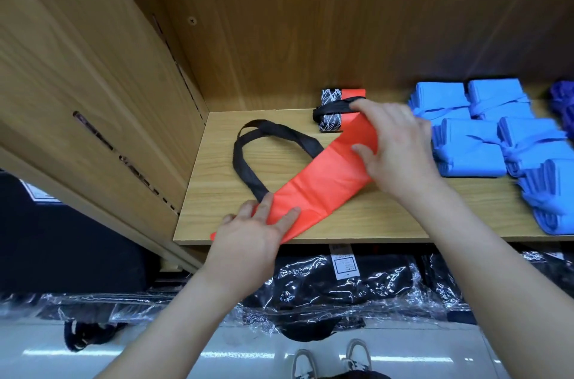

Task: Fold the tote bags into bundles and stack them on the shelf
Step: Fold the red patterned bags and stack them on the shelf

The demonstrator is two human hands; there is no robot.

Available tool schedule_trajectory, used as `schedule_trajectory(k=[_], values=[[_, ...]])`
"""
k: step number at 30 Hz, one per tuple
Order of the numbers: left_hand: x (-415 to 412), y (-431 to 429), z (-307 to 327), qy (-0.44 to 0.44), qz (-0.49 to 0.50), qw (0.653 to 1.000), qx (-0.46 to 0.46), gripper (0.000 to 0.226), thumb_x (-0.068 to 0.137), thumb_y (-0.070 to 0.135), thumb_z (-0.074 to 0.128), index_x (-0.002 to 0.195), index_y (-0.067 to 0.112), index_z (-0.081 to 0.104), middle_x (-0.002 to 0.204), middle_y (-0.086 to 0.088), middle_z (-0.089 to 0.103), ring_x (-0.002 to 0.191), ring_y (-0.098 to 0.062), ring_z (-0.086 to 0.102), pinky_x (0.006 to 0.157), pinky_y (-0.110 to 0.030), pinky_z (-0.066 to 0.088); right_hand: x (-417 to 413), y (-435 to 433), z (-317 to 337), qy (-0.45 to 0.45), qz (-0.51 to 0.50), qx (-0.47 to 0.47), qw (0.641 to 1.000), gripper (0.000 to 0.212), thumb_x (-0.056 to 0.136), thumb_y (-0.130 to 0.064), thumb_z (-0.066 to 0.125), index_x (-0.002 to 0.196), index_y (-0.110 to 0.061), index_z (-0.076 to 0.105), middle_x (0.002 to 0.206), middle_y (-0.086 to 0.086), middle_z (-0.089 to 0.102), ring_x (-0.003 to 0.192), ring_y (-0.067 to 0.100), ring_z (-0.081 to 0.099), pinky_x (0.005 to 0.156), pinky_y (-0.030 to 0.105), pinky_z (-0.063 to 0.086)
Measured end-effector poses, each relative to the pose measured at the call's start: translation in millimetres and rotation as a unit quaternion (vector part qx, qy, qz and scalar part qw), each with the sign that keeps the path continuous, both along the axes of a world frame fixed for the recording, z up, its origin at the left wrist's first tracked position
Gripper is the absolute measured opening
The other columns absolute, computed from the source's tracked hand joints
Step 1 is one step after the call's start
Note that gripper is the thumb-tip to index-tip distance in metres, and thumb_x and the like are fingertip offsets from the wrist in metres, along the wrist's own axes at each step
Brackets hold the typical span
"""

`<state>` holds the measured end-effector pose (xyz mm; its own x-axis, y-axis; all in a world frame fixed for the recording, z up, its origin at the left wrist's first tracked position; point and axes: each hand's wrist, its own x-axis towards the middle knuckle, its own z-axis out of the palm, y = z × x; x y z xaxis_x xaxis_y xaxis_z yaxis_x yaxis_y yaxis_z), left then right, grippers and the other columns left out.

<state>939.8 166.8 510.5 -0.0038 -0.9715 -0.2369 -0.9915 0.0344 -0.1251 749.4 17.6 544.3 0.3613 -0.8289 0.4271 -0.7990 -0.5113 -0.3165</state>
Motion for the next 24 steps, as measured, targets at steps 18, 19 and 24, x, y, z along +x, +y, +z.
schedule_trajectory(k=[18,19,24], values=[[42.5,15.3,28.4,0.458,0.080,0.885,0.002,0.073,0.079,0.021,0.078,0.119,0.070,0.039,0.129,0.035,0.042,0.124,0.017,0.036,0.105,-0.006,0.023,7.6,68.5,-36.6,-0.068,0.216,0.350,0.909,0.066,0.097,-0.021,0.057,0.052,-0.068,0.052,0.055,-0.044,0.051,0.069,-0.020,0.052,0.067,0.003,0.036],[33.3,12.6,19.1,0.456,0.089,0.885,-0.023,0.063,0.078,0.028,0.080,0.118,0.063,0.046,0.125,0.035,0.048,0.119,0.016,0.042,0.104,-0.007,0.028,9.3,69.7,-38.4,-0.065,0.214,0.372,0.901,0.065,0.097,-0.025,0.056,0.049,-0.068,0.050,0.050,-0.042,0.046,0.060,-0.012,0.048,0.063,0.005,0.035],[5.2,-4.0,-4.9,0.420,0.199,0.873,-0.146,0.021,0.089,0.032,0.067,0.105,0.020,0.071,0.096,0.011,0.071,0.096,-0.013,0.064,0.077,-0.025,0.044,10.9,72.8,-57.0,-0.227,0.162,0.422,0.863,0.029,0.087,-0.058,0.060,0.094,-0.034,0.074,0.082,-0.013,0.074,0.084,0.013,0.068,0.083,0.034,0.052]])
